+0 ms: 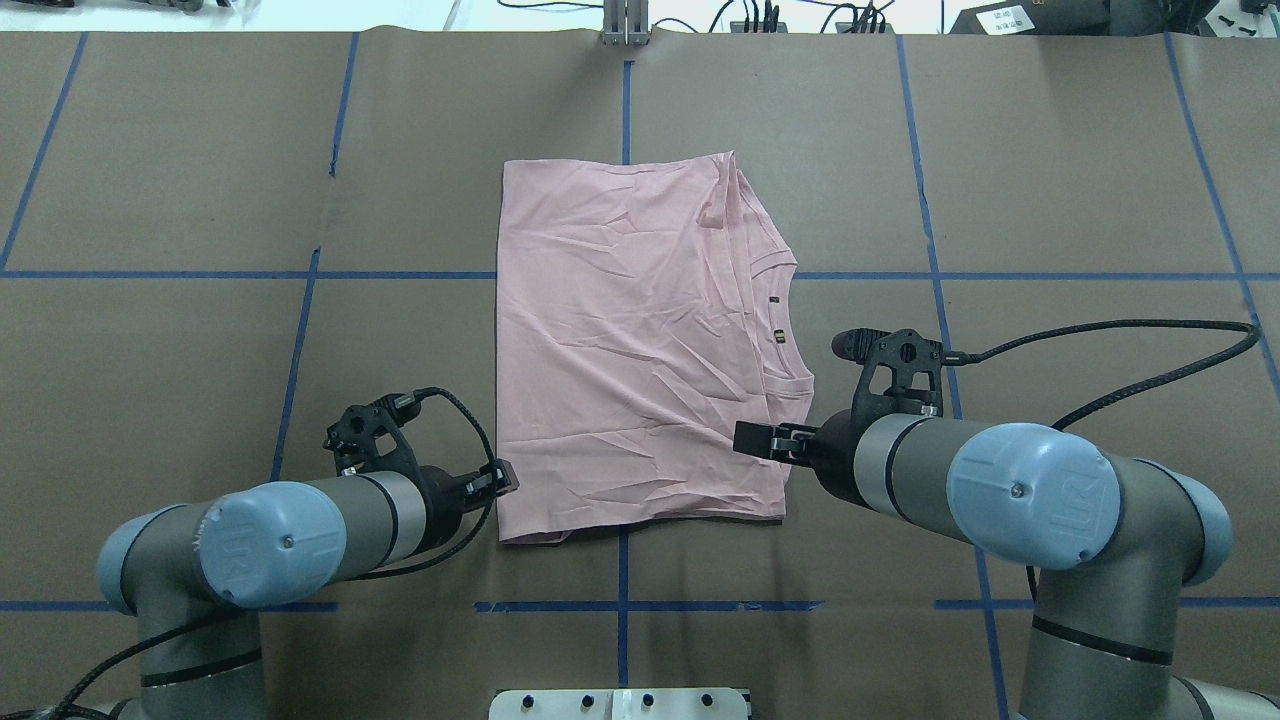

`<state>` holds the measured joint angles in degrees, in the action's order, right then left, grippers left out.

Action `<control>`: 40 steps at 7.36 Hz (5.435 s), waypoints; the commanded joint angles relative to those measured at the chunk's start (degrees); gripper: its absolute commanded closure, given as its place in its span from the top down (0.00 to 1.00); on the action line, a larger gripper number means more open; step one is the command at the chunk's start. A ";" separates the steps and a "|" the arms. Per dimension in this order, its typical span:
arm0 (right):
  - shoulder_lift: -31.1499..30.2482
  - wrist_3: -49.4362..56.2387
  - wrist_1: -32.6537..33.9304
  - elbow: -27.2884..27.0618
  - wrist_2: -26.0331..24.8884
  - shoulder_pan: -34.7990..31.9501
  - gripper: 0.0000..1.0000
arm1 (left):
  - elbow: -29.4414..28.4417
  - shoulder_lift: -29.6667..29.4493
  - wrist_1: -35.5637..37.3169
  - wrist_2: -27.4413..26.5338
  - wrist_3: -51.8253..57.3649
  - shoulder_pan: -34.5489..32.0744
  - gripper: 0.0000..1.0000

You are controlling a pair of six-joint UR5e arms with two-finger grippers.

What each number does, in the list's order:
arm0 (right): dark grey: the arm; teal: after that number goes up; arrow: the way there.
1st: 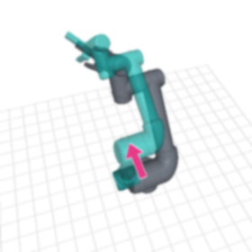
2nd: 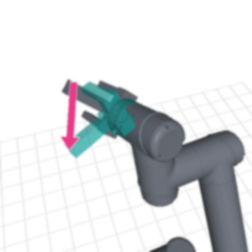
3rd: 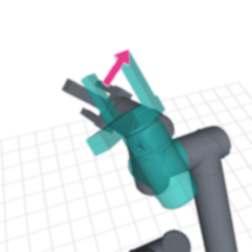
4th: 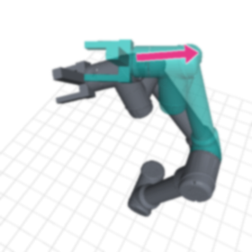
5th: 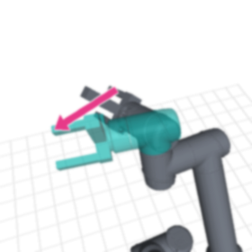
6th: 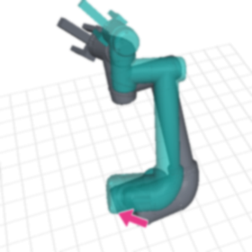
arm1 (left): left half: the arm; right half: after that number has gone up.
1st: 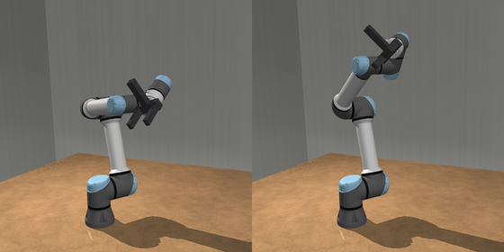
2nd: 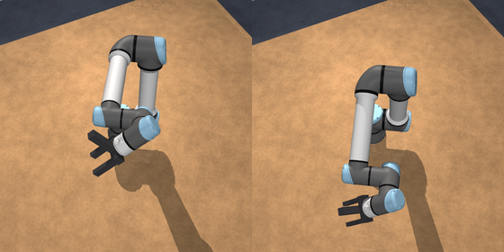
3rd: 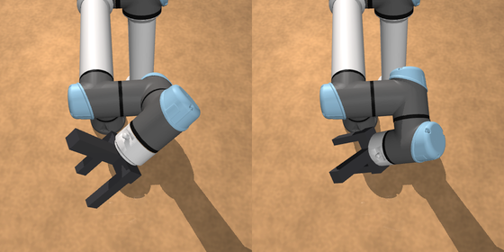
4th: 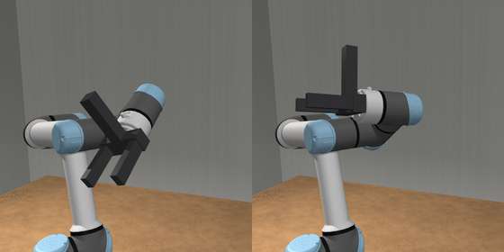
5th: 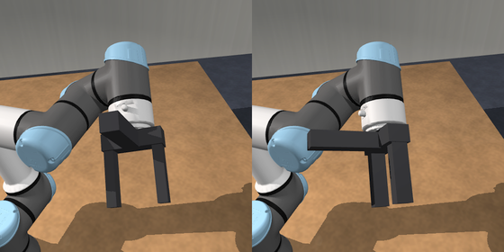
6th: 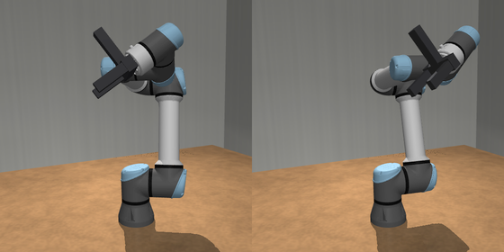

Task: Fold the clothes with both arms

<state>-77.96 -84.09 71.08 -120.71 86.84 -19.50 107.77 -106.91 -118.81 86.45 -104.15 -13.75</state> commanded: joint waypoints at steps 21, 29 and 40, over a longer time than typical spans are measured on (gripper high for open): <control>12.49 -25.64 15.03 10.67 -5.63 6.40 0.76 | -0.63 -2.25 0.95 0.04 0.79 2.41 0.00; 12.48 -27.62 19.00 14.10 -5.80 6.49 0.72 | -0.54 -2.60 0.95 -0.05 0.79 2.50 0.00; 13.28 -24.46 19.09 14.80 -5.71 6.32 0.59 | -0.46 -2.51 0.86 -0.05 0.79 2.50 0.00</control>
<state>-64.69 -108.70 90.11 -106.01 81.09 -13.18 107.31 -109.42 -117.92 86.40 -103.36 -11.25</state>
